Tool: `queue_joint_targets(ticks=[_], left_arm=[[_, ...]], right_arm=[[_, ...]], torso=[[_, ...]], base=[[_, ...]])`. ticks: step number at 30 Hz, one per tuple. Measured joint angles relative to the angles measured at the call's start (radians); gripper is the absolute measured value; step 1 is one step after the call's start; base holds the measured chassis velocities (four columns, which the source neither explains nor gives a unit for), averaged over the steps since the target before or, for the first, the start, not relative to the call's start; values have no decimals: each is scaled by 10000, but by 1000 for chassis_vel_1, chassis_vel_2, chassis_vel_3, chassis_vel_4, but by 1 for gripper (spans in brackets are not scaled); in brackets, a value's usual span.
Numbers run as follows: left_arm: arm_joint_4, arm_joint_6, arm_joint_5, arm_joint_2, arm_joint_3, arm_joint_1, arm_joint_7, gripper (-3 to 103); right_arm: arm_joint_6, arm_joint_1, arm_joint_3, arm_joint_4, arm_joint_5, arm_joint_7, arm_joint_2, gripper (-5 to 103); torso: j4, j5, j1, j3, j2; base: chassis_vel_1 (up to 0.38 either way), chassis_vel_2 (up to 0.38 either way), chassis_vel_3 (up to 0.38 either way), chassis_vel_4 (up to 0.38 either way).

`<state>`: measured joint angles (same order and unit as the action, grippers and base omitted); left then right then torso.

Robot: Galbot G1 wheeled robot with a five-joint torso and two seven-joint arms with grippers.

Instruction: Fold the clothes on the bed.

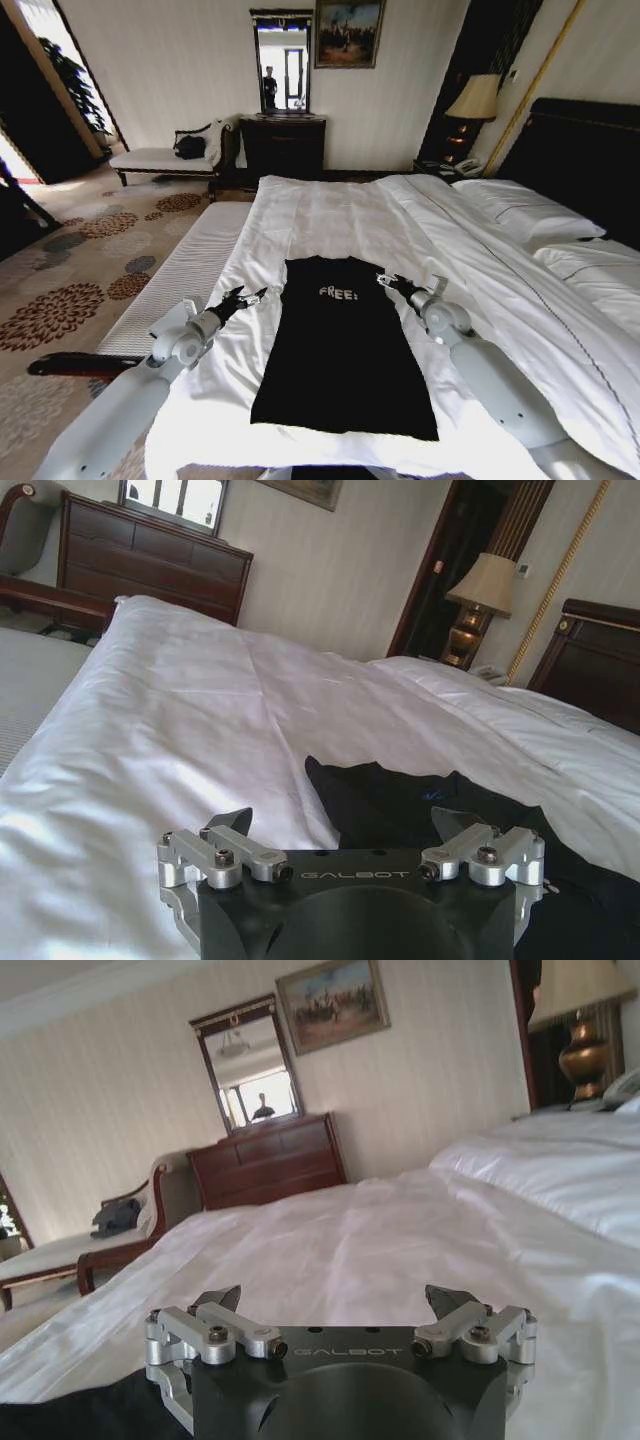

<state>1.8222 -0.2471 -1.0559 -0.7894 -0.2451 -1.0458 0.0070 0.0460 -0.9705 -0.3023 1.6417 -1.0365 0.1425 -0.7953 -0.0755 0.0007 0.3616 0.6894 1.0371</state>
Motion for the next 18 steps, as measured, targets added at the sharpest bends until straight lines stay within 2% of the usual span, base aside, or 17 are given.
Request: queue_joint_targets(ticks=[2,3,6,8,9,10,13,14,15,18], left_arm=[[-27,1,1,-16,-52,-6,1,100],[-245,11,41,-141,-14,120,0,100],[-679,15,41,-350,395,721,2,100],[-963,15,100,-433,557,1079,4,100],[-1279,52,162,-437,365,1226,5,100],[-1493,78,137,-448,305,1334,1,100],[-2045,96,-63,-417,460,1830,0,100],[-2397,105,-145,-339,632,2230,-2,100],[-2713,53,-305,-285,805,2613,-3,100],[-3047,-189,-689,-319,1053,3161,-1,100]], right_arm=[[-334,-196,-94,38,34,-5,343,100],[-264,-247,-150,40,-26,60,636,100],[-94,70,-63,-370,-170,427,783,100],[-37,508,163,-869,-228,586,727,100],[160,1009,449,-1143,-363,921,453,100],[275,1140,511,-1143,-557,1090,363,100],[395,1336,553,-1229,-970,1272,228,100],[440,1417,553,-1378,-1214,1250,187,100],[505,1501,569,-1579,-1420,1129,185,100],[758,1578,604,-1803,-1912,761,329,100]], torso=[[-4,-4,-1,-1,1],[-1,-7,-2,-1,1],[3,-8,-2,-1,1],[-15,-18,-1,0,1],[-6,5,2,2,-1],[9,8,2,2,-1],[12,-5,3,2,-1],[10,-16,2,2,-1],[9,-5,2,2,-1],[5,-5,1,2,0]], base=[[0,0,0,0],[0,0,0,0],[0,0,0,0],[0,0,0,0],[0,0,0,0],[0,0,0,0],[3,6,12,17],[6,26,28,51],[0,0,0,0],[0,0,0,0]])
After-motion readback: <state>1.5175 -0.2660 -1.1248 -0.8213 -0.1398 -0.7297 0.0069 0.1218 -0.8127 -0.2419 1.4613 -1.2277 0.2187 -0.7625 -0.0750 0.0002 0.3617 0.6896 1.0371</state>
